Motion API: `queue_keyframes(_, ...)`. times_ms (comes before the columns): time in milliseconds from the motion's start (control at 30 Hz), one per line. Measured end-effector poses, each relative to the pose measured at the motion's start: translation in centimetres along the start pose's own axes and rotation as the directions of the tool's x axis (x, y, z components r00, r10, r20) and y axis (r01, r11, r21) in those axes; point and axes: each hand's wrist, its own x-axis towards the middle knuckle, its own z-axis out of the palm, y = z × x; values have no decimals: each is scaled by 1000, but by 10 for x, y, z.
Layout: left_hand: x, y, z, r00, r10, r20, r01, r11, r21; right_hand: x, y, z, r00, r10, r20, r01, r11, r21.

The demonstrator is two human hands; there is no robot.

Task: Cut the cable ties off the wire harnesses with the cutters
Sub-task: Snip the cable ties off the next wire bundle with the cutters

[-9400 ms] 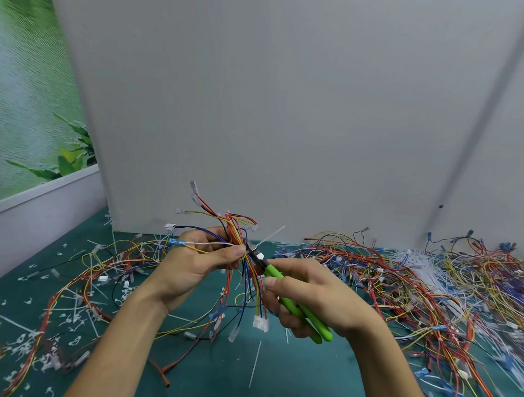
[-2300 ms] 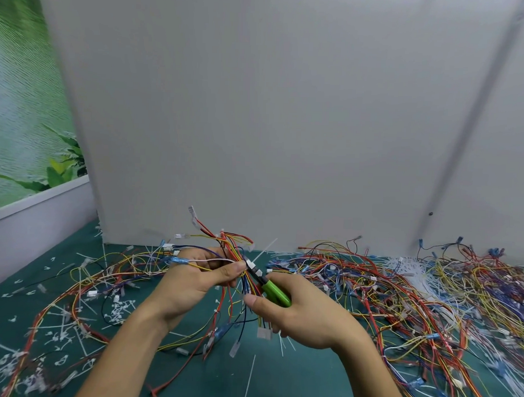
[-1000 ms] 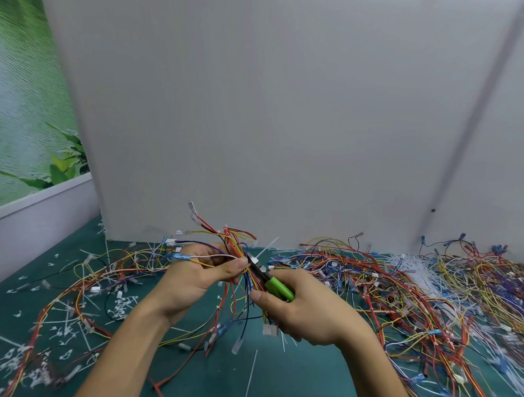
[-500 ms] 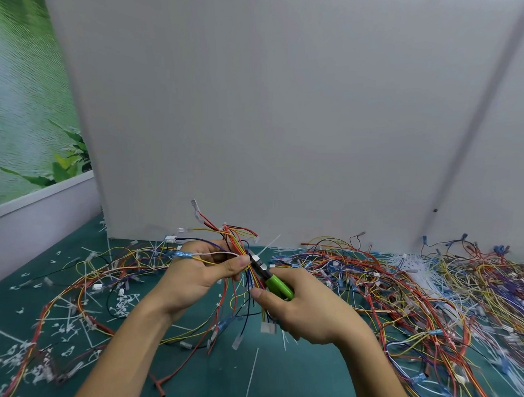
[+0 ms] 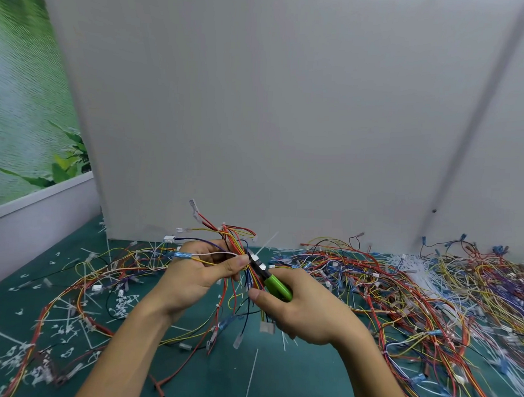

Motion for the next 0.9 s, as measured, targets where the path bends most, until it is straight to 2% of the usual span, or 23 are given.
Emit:
queue_keyframes(133, 0, 0, 0, 1000, 5, -4, -4, 1000, 24, 2, 1, 3, 1000, -2, 20, 3, 999, -35)
queue_keyframes(233, 0, 1, 0, 1000, 12, -1, -12, 1000, 22, 4, 5, 6, 999, -35, -21, 33, 997, -72)
queue_keyframes(500, 0, 1, -2, 1000, 13, -3, -13, 1000, 27, 6, 8, 8, 999, -41, -10, 40, 999, -16)
queue_keyframes(700, 1, 0, -2, 1000, 8, -2, -8, 1000, 13, 7, 12, 10, 996, -74, -52, 72, 996, -55)
queue_keyframes(900, 1, -2, 1, 1000, 8, -7, -8, 1000, 8, 6, 12, 6, 998, -63, -25, 63, 997, -39)
